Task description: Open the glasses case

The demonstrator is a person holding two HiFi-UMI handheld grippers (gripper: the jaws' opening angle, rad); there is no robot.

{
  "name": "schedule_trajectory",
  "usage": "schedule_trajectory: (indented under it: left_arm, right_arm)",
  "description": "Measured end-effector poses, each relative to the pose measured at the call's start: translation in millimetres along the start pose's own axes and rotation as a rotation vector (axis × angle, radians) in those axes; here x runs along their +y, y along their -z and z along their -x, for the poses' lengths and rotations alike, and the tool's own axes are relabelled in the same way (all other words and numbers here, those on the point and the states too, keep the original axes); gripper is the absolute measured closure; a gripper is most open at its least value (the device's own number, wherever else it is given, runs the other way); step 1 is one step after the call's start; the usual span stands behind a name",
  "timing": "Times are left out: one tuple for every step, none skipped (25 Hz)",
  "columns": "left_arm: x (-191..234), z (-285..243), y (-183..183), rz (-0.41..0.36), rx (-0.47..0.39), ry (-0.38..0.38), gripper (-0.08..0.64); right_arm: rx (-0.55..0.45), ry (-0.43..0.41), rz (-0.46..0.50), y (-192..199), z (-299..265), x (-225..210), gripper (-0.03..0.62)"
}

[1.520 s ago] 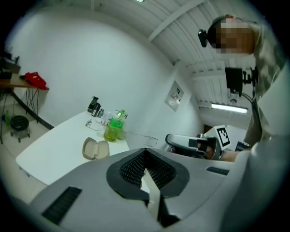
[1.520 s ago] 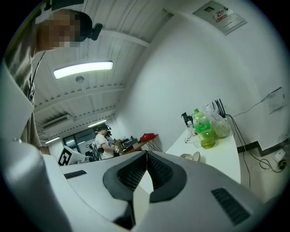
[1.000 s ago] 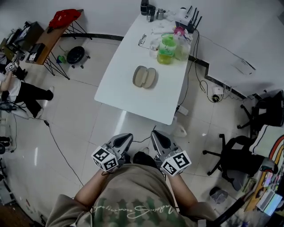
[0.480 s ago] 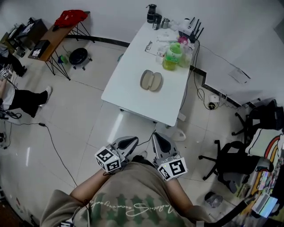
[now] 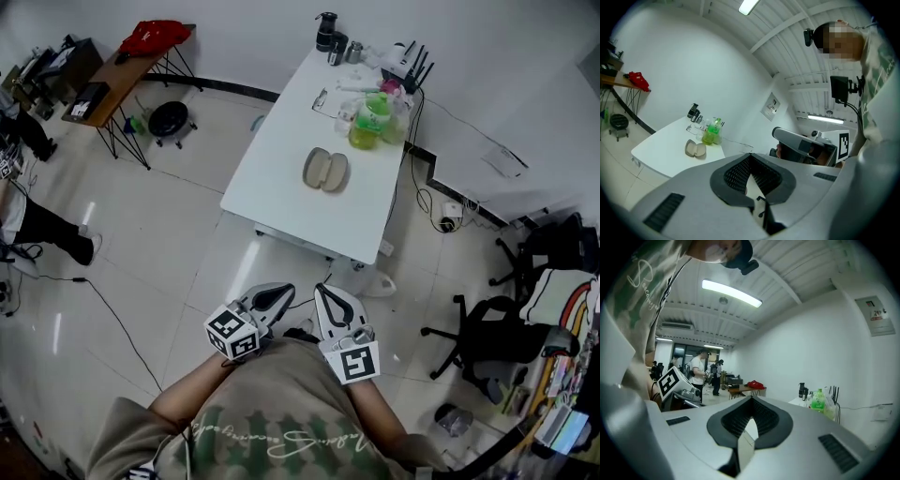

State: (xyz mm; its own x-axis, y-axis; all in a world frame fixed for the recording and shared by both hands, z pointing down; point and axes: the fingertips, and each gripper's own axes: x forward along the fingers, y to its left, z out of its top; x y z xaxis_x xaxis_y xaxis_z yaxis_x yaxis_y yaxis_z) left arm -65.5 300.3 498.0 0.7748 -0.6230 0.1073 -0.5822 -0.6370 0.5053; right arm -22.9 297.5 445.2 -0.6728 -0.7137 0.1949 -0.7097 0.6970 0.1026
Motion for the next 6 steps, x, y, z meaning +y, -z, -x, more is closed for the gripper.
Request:
schedule_trajectory:
  left_arm:
    - [0.1, 0.3, -1.1, -0.002, -0.005, 0.003, 0.555]
    - [-0.3, -0.1, -2.1, -0.007, -0.009, 0.005, 0.555]
    - [-1.3, -1.0, -2.9, -0.015, -0.01, 0.006, 0.555]
    - [-2.6, -2.1, -3.6, -0.024, -0.009, 0.007, 0.555]
    - [-3.9, -3.3, -4.2, -0.034, -0.008, 0.009, 0.555]
    - [-5.3, -4.5, -4.8, -0.045, -0.006, 0.01, 0.555]
  right_arm:
    - [-0.007, -0.005, -0.012, -0.1, -1.4, 2.4, 0.583]
    - [-0.016, -0.007, -0.03, 0.1, -2.2, 3.2, 0.583]
    - [-0.026, -0.006, -0.05, 0.5, -2.3, 2.5, 0.583]
    - [-0.036, -0.002, -0.07, 0.8, -1.8, 0.9, 0.583]
    - [-0.045, 0.003, -0.091, 1.2, -1.1, -1.1, 0.583]
    - [-0.054, 0.009, -0.112, 1.5, -0.2, -3.3, 0.583]
